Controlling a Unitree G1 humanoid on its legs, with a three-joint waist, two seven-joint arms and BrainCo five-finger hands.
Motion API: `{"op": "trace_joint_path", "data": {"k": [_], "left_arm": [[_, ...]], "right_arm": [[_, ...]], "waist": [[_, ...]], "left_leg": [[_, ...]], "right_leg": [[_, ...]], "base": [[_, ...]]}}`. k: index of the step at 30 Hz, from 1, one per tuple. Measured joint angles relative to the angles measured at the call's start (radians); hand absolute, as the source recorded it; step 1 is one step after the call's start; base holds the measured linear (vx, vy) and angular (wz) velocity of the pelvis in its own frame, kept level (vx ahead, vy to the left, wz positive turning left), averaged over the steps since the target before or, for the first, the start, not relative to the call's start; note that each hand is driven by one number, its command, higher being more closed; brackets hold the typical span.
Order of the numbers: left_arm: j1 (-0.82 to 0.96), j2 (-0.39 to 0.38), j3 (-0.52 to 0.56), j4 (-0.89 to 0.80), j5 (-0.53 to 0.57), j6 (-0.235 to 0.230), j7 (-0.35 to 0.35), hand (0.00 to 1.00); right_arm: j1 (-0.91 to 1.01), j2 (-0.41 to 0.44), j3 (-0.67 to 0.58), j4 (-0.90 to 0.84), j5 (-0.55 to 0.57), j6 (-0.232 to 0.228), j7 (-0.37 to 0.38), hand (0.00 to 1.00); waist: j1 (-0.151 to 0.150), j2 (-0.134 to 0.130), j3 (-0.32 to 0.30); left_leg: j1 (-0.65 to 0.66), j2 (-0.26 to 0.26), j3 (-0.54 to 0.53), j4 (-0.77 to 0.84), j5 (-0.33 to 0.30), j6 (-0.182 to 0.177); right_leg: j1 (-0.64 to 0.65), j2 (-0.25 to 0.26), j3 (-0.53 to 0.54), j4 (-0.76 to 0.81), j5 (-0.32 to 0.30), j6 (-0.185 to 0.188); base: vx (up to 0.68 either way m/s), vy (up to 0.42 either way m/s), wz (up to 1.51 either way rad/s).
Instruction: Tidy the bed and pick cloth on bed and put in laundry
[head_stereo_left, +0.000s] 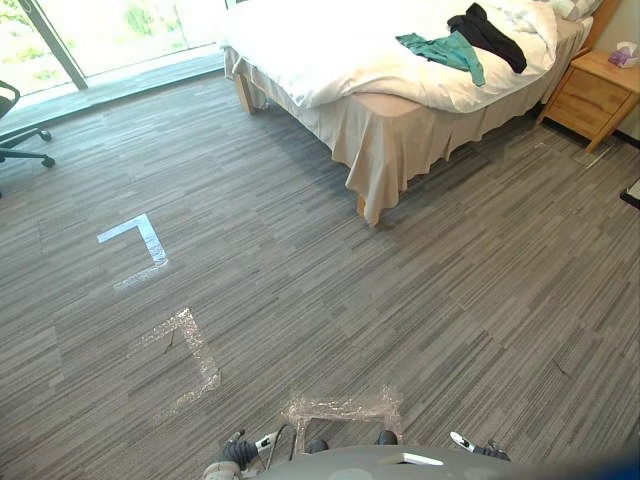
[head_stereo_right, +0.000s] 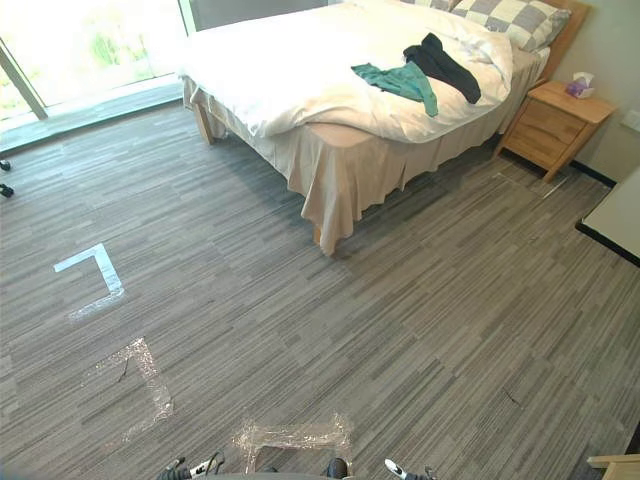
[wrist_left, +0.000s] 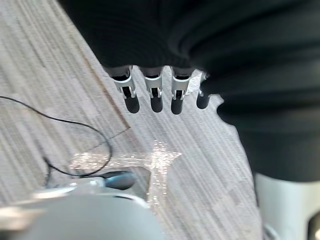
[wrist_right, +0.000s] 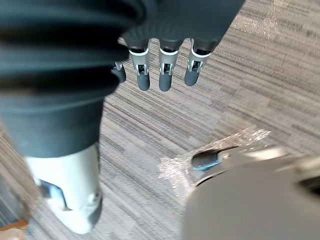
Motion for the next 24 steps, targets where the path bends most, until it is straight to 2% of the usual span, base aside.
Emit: {"op": "trace_joint_path", "data": {"k": [4, 9, 13, 19, 24], "left_arm": [[-0.020, -0.002, 0.000, 0.000, 0.001, -0.002, 0.000, 0.00], [-0.028, -0.004, -0.001, 0.000, 0.001, -0.004, 0.000, 0.00], [-0.031, -0.007, -0.002, -0.001, 0.004, -0.013, -0.001, 0.00], [-0.032, -0.003, -0.007, -0.001, 0.024, -0.014, -0.001, 0.00], [-0.041, -0.003, -0.005, -0.001, 0.025, -0.014, -0.001, 0.00]], "right_arm": [[-0.031, 0.004, -0.001, 0.000, 0.000, -0.006, -0.001, 0.00], [-0.069, 0.044, 0.000, 0.003, 0.001, -0.009, 0.000, 0.00], [-0.076, 0.045, 0.004, -0.002, -0.004, -0.010, 0.000, 0.00], [-0.067, 0.047, 0.006, -0.009, -0.011, -0.010, -0.001, 0.00], [-0.067, 0.047, 0.004, -0.018, -0.010, -0.010, -0.001, 0.00]], "waist": [[0.000, 0.002, 0.007], [0.000, 0.003, 0.015], [0.007, 0.001, 0.018], [0.000, -0.006, 0.022], [-0.002, -0.004, 0.026]], "left_leg": [[0.011, -0.001, 0.003, 0.000, -0.002, -0.004], [0.011, 0.000, 0.008, -0.001, -0.002, -0.004], [0.011, -0.001, 0.019, -0.006, -0.002, -0.003], [0.010, -0.002, 0.034, -0.007, -0.005, -0.003], [0.004, 0.002, 0.093, -0.007, -0.022, 0.000]], "right_leg": [[0.009, -0.002, -0.001, 0.000, 0.001, 0.012], [0.008, -0.002, -0.001, 0.000, 0.001, 0.012], [0.008, -0.003, 0.000, -0.001, 0.002, 0.010], [0.006, -0.003, 0.010, -0.006, -0.001, 0.005], [-0.020, 0.002, 0.057, 0.000, 0.003, 0.000]], "base": [[-0.01, -0.002, 0.00], [-0.07, -0.019, -0.01], [-0.11, -0.023, -0.02], [-0.10, -0.022, -0.07], [0.00, 0.001, -0.32]]}}
